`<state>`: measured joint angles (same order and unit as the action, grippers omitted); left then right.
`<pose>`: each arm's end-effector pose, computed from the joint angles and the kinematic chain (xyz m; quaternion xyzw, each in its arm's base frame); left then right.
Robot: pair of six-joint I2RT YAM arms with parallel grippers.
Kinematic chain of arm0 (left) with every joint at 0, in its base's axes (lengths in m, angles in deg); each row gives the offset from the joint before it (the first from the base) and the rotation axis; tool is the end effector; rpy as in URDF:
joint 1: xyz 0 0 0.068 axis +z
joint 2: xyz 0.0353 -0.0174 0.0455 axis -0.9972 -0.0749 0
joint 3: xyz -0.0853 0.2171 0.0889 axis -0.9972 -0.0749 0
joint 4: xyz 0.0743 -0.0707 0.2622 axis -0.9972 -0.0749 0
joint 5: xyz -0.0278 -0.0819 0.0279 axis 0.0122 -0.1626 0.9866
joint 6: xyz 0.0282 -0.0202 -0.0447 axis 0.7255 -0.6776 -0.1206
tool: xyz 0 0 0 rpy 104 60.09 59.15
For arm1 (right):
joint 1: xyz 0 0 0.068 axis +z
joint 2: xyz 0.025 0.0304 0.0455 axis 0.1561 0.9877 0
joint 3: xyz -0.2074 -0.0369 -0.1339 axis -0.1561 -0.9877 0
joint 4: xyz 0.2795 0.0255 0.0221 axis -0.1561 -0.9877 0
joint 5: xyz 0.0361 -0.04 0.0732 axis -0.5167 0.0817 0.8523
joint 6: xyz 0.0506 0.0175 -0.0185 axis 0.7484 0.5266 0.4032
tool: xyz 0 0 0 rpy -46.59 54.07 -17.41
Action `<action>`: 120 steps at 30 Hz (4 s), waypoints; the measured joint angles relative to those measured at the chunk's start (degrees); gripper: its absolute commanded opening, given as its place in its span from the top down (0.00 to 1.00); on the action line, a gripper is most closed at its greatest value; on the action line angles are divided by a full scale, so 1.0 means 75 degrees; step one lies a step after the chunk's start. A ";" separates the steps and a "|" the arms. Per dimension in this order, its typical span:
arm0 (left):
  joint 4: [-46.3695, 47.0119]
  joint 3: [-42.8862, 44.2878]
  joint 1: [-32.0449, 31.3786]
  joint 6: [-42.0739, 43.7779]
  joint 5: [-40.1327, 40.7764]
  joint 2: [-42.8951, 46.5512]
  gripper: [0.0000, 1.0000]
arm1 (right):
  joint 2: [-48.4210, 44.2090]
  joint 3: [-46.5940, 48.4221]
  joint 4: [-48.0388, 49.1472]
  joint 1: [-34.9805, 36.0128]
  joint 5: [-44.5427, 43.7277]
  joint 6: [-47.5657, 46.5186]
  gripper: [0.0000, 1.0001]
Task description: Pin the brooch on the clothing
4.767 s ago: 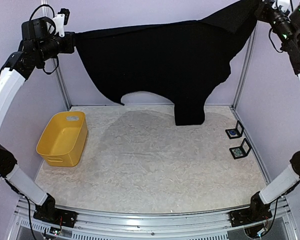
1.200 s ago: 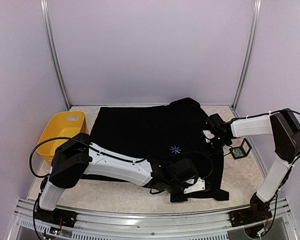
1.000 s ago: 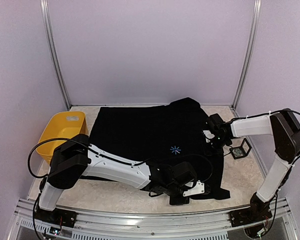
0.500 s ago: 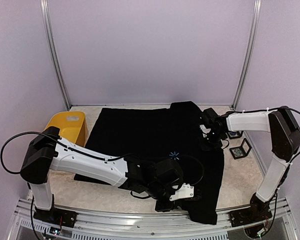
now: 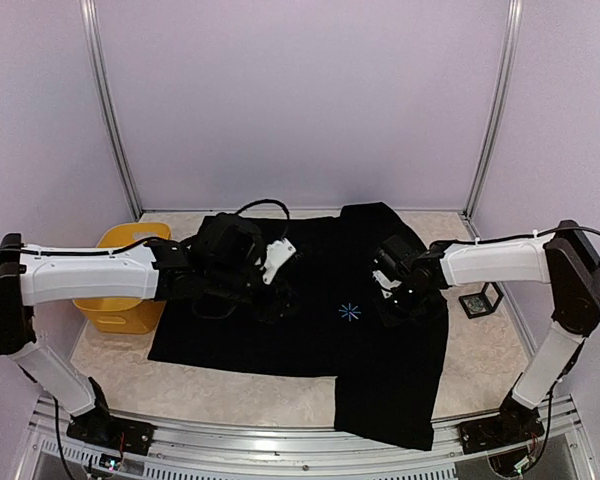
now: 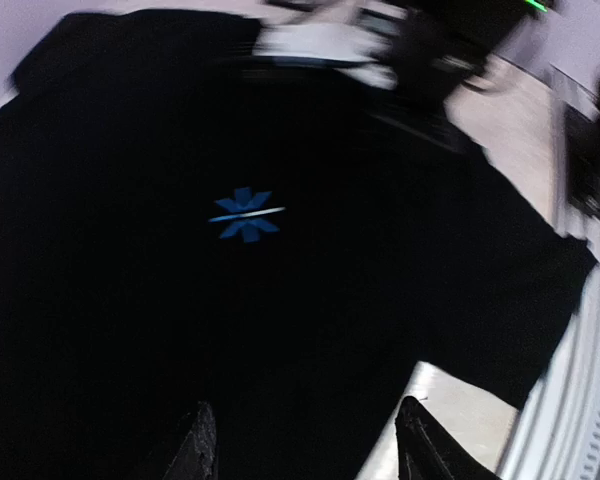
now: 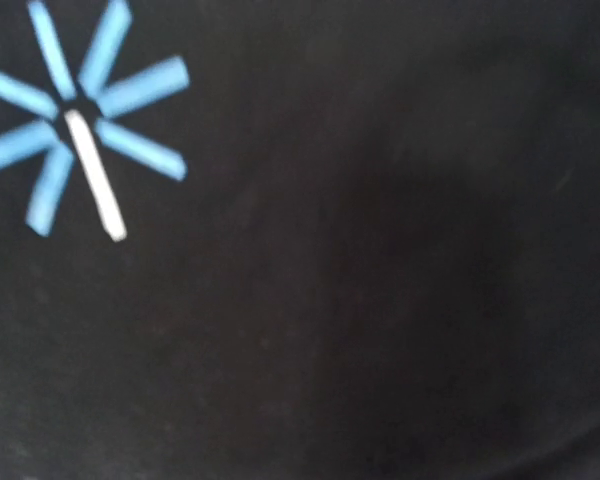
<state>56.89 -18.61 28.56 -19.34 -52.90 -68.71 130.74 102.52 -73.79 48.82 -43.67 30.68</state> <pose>0.1969 -0.3182 0.2175 0.4890 0.7586 -0.2654 0.3390 0.2603 0.2134 0.1356 -0.1274 0.9766 0.0601 0.1624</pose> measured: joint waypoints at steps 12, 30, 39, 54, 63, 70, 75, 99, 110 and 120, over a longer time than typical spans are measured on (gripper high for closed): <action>-0.0399 -0.2381 0.2337 -0.3051 0.2766 -0.0379 0.48 | -0.0463 -0.1355 0.0408 0.0052 0.0108 0.0793 1.00; -0.1883 -0.4287 0.1105 -0.5846 0.3343 0.2597 0.46 | -0.1839 -0.1950 -0.0729 0.0061 0.0460 0.1195 1.00; -0.1099 -0.2282 0.2562 -0.4406 0.3506 0.1373 0.47 | 0.0131 0.0755 -0.0431 -0.0460 -0.0166 0.0087 1.00; 0.0140 -0.2669 0.3427 -0.3853 0.3284 -0.0437 0.47 | 0.3442 0.3896 -0.0323 -0.0941 -0.0635 -0.1049 1.00; 0.0198 -0.2707 0.3520 -0.3669 0.3311 0.0090 0.46 | 0.2436 0.3593 -0.0755 -0.0289 -0.0857 -0.1230 1.00; 0.0213 -0.2445 0.3130 -0.3424 0.3660 0.1405 0.44 | -0.0420 0.0679 -0.0976 0.1999 -0.0329 0.0586 1.00; 0.0149 -0.2436 0.2710 -0.3404 0.3835 0.2154 0.44 | -0.0609 -0.0976 -0.1119 0.2658 -0.0201 0.2186 1.00; -0.0764 -0.2629 0.0746 -0.3608 0.4718 0.3710 0.34 | -0.1894 0.0102 -0.3212 0.4057 -0.1728 0.4838 0.94; -0.0866 -0.1891 0.0493 -0.3506 0.4660 0.5065 0.19 | -0.2428 0.0947 -0.2938 0.0562 -0.2888 0.2095 0.53; -0.0717 -0.1279 0.0513 -0.2757 0.4456 0.4969 0.01 | -0.1195 0.1250 -0.1172 -0.2815 -0.2550 -0.0621 0.06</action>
<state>51.52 -28.20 32.40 -40.02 -19.49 -31.45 121.78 111.90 -82.58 27.70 -62.79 26.02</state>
